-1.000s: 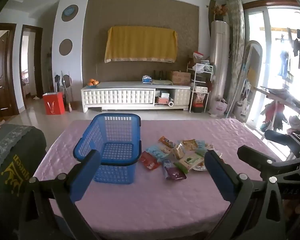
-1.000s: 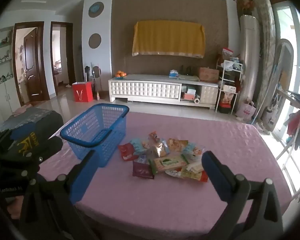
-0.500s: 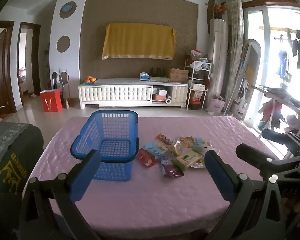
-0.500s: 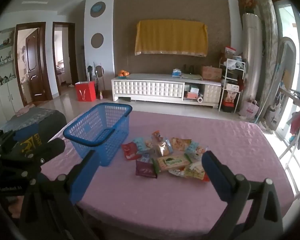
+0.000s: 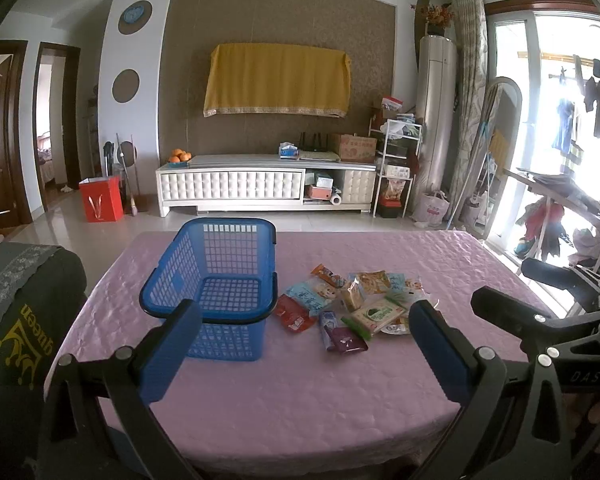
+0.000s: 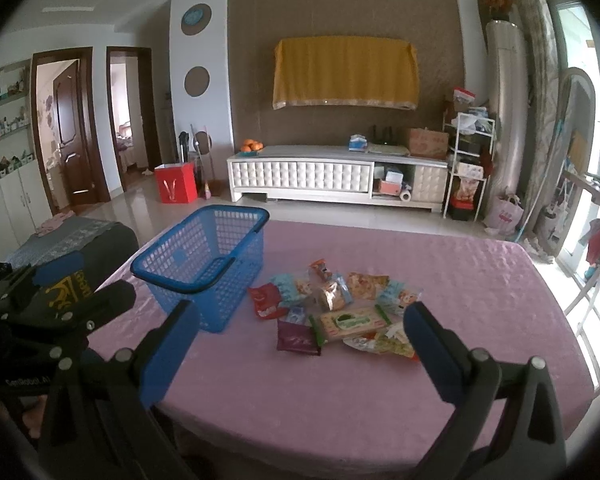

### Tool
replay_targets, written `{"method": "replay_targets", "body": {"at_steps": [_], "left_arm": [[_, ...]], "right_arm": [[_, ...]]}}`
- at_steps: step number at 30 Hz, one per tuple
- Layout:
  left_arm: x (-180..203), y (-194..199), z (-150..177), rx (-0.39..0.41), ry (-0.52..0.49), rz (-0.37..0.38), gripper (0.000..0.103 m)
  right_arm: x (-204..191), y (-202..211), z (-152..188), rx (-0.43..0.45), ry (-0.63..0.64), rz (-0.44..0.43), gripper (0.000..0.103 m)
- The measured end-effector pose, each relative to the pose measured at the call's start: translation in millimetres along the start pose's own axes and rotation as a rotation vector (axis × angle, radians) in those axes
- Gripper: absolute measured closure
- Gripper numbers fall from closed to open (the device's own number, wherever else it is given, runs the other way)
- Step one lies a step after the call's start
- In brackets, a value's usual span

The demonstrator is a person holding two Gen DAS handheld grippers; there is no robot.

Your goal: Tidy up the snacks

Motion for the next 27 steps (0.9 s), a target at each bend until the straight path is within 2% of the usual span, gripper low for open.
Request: {"method": "replay_targets", "body": {"at_steps": [27], "left_arm": [[-0.8, 5.6, -0.9, 0.01, 0.0, -0.008, 0.0]], "right_arm": [[-3.1, -1.4, 1.4, 0.003, -0.001, -0.007, 0.0]]}}
Point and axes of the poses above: each gripper's, at about its wrist camera, not at the fingertips, and y roughly against the way its jaws point, x to its right, z to its underside, the point moved 8 cm from there along -y, roughly the way its jaws point, and after that the axes turned 4 degrees about -z, right-handed, at the moved point
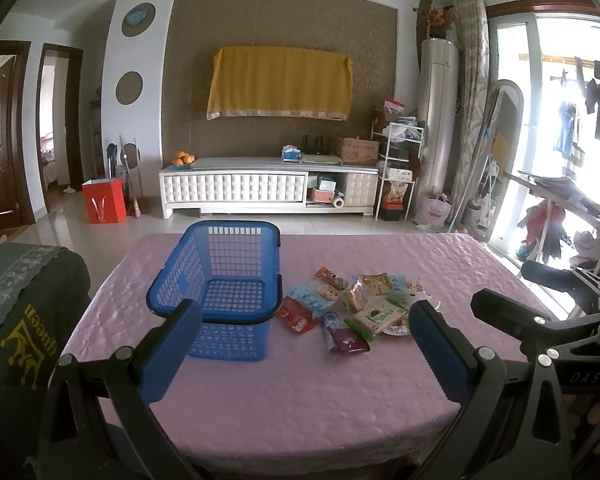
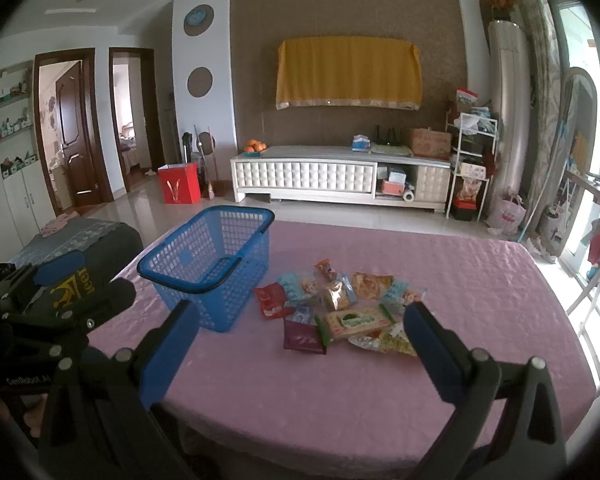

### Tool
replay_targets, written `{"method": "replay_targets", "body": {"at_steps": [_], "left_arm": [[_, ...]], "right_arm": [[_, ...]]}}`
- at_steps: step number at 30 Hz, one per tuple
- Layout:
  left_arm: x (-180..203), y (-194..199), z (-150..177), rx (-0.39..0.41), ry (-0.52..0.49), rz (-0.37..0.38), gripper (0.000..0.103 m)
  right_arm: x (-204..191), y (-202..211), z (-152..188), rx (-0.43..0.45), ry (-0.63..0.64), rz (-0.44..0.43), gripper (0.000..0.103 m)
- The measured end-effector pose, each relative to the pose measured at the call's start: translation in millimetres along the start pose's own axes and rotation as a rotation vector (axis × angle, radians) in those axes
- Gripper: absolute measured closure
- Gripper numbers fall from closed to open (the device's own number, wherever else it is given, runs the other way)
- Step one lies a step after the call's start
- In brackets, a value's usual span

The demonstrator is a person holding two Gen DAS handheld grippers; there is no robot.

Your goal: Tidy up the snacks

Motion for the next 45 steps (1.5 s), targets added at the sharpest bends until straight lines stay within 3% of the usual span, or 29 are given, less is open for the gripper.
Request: {"method": "replay_targets", "body": {"at_steps": [28, 45], "left_arm": [[3, 4, -6, 0.0, 0.007, 0.02, 0.0], [48, -53, -38, -0.052, -0.045, 0.071, 0.0]], "right_arm": [[-1, 1, 1, -0.026, 0.009, 0.021, 0.0], [56, -13, -24, -0.041, -0.034, 0.07, 0.0]]}}
Point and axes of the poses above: each gripper's, at about its wrist camera, not at the fingertips, and y roughly against the way its jaws point, x to its right, z to its underside, the point moved 8 cm from there along -y, roughly the way its jaws point, and after that the axes turned 4 degrees about -z, right-handed, at the moved point
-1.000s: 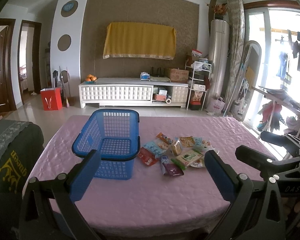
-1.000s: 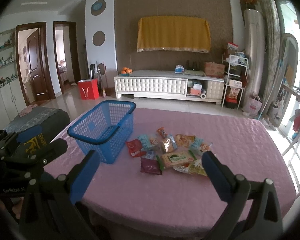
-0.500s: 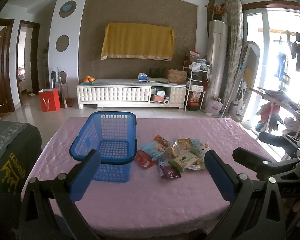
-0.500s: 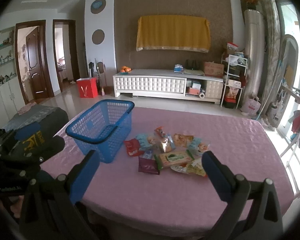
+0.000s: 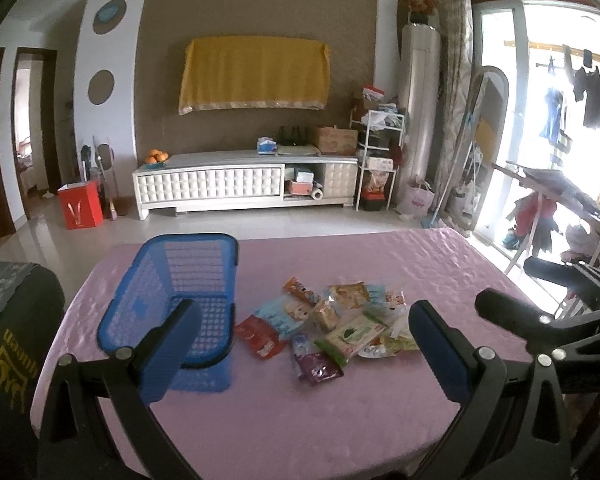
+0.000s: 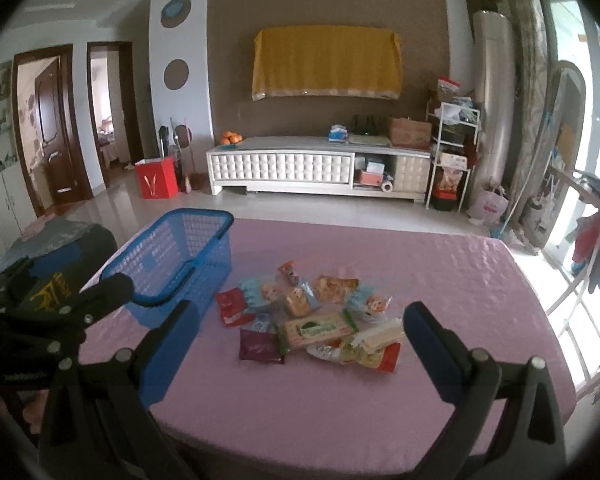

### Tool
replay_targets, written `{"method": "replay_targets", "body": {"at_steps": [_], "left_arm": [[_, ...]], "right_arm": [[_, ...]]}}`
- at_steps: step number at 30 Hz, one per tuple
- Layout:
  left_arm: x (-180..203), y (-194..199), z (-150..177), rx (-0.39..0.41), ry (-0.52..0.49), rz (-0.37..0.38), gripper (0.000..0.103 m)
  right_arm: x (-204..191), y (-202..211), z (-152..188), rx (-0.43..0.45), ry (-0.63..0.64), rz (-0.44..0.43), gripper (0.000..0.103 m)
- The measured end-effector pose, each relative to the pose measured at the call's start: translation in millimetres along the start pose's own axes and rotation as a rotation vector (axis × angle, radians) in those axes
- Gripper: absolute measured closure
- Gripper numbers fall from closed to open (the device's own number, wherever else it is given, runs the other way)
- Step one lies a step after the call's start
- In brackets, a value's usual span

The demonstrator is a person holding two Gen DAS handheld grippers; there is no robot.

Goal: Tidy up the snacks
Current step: 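Grasp the blue-labeled cartoon bag with the right tool while the left tool approaches the snacks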

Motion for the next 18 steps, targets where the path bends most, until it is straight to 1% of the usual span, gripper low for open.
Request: {"method": "replay_targets", "body": {"at_steps": [2, 4, 5, 8, 13, 18], "left_arm": [[6, -14, -1, -0.029, -0.006, 0.009, 0.0], [10, -28, 0, -0.062, -0.001, 0.031, 0.0], [13, -36, 2, -0.082, -0.001, 0.047, 0.0], [21, -60, 7, -0.135, -0.01, 0.062, 0.0], [36, -96, 21, -0.207, -0.035, 0.086, 0.0], [51, -131, 35, -0.272, -0.074, 0.099, 0.0]], "right_arm": [[11, -5, -3, 0.006, -0.011, -0.003, 0.0], [22, -13, -3, -0.009, -0.027, -0.008, 0.0], [30, -22, 0, -0.035, -0.039, -0.012, 0.0], [43, -43, 9, -0.111, -0.068, -0.034, 0.0], [71, -68, 25, -0.177, -0.114, -0.027, 0.0], [95, -94, 43, -0.245, -0.137, 0.004, 0.0]]}}
Point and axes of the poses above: each gripper's, at about its wrist camera, not at the fingertips, and y roughly against the way its jaws point, x to its right, z to its underside, the point moved 8 cm from there along -y, roughly the way its jaws point, and after that the axes turned 4 degrees about -z, right-handed, at the moved point
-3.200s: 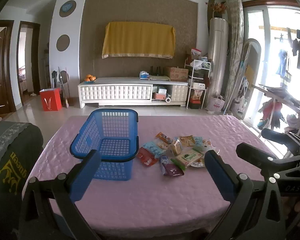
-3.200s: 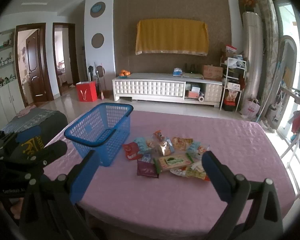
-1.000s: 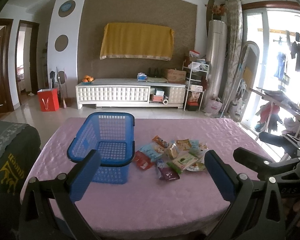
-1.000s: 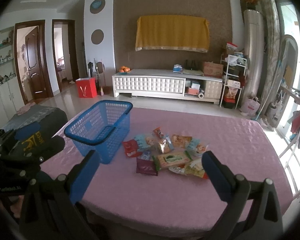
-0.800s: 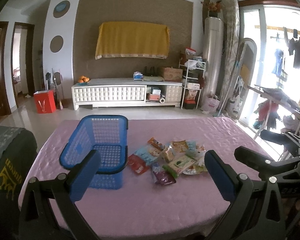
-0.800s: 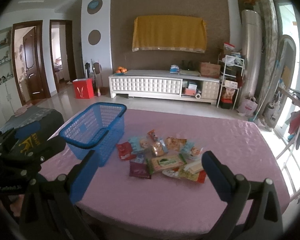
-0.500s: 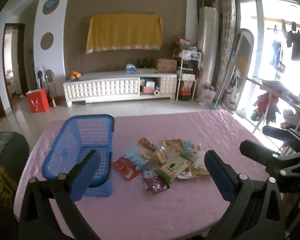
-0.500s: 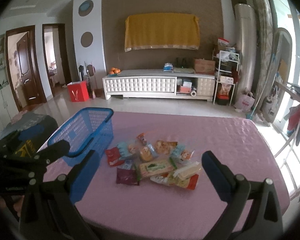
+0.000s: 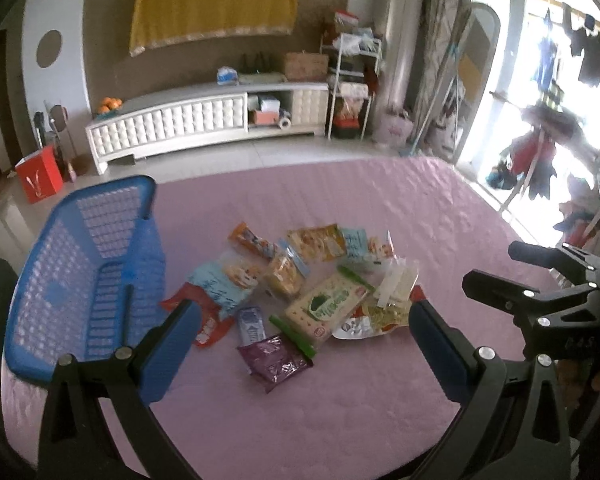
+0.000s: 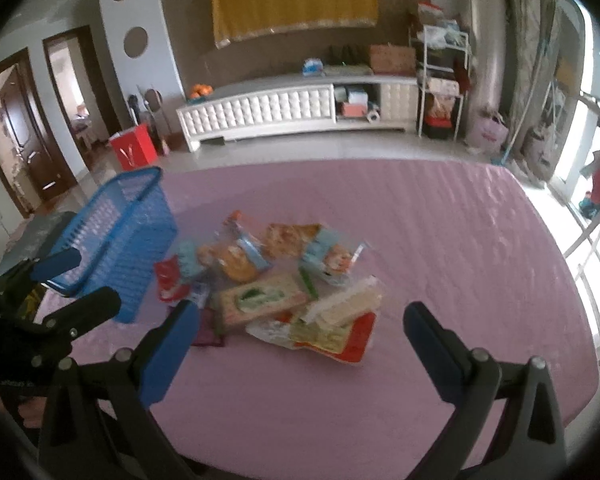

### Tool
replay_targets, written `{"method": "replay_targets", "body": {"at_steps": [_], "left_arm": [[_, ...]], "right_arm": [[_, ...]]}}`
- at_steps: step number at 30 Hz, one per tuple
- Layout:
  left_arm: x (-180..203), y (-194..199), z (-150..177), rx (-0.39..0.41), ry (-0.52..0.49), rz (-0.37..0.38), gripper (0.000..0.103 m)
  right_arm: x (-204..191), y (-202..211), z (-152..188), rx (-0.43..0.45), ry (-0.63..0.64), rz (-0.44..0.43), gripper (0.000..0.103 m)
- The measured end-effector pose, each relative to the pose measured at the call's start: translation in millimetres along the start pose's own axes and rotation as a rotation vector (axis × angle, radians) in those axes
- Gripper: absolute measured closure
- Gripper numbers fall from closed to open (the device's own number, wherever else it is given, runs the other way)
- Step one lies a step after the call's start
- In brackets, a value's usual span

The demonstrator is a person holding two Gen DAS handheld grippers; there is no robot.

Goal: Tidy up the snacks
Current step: 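Grasp the blue-labeled cartoon bag with the right tool while the left tool approaches the snacks, then grasp the orange cartoon-face bag with the left tool while the right tool holds its bag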

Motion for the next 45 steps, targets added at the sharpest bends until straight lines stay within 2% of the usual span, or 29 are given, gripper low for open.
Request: {"method": "replay_targets", "body": {"at_steps": [7, 15, 21, 26, 30, 34, 36, 38, 39, 42, 45], "left_arm": [[8, -55, 2, -0.074, -0.026, 0.013, 0.0], [-3, -105, -8, -0.123, -0.03, 0.001, 0.0], [-18, -134, -13, -0.167, -0.018, -0.002, 0.0], [-27, -149, -10, -0.202, -0.005, -0.007, 0.0], [-32, -160, -6, -0.218, -0.02, -0.019, 0.0], [-35, -173, -2, -0.242, -0.026, -0.023, 0.0], [-35, -176, -2, -0.245, -0.021, -0.02, 0.0], [-34, -177, -2, -0.247, -0.02, -0.021, 0.0], [-32, -177, -2, -0.248, -0.022, -0.022, 0.0], [-30, -177, -2, -0.245, -0.034, -0.029, 0.0], [-27, -174, -4, -0.253, -0.027, -0.01, 0.0]], "right_arm": [[26, -42, 11, -0.099, -0.035, -0.001, 0.0], [32, -82, -9, -0.143, 0.043, -0.022, 0.0], [36, -125, -27, -0.183, 0.153, -0.029, 0.0], [25, -157, -26, -0.271, 0.284, -0.15, 0.0], [30, -171, -34, -0.264, 0.378, -0.123, 0.0], [34, -184, -32, -0.319, 0.416, -0.207, 0.0], [34, -188, -29, -0.321, 0.468, -0.204, 0.0], [37, -193, -27, -0.326, 0.486, -0.194, 0.003], [38, -196, -28, -0.326, 0.48, -0.199, 0.01], [42, -197, -28, -0.31, 0.44, -0.208, 0.018], [41, -194, -28, -0.275, 0.429, -0.211, 0.023]]}}
Point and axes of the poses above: each gripper's, at about its wrist camera, not at the fingertips, and y roughly against the way its jaws point, x to its right, z to its underside, the point moved 8 cm from there along -y, roughly the way its jaws point, and after that the axes turned 4 degrees about -z, right-handed, at the moved point
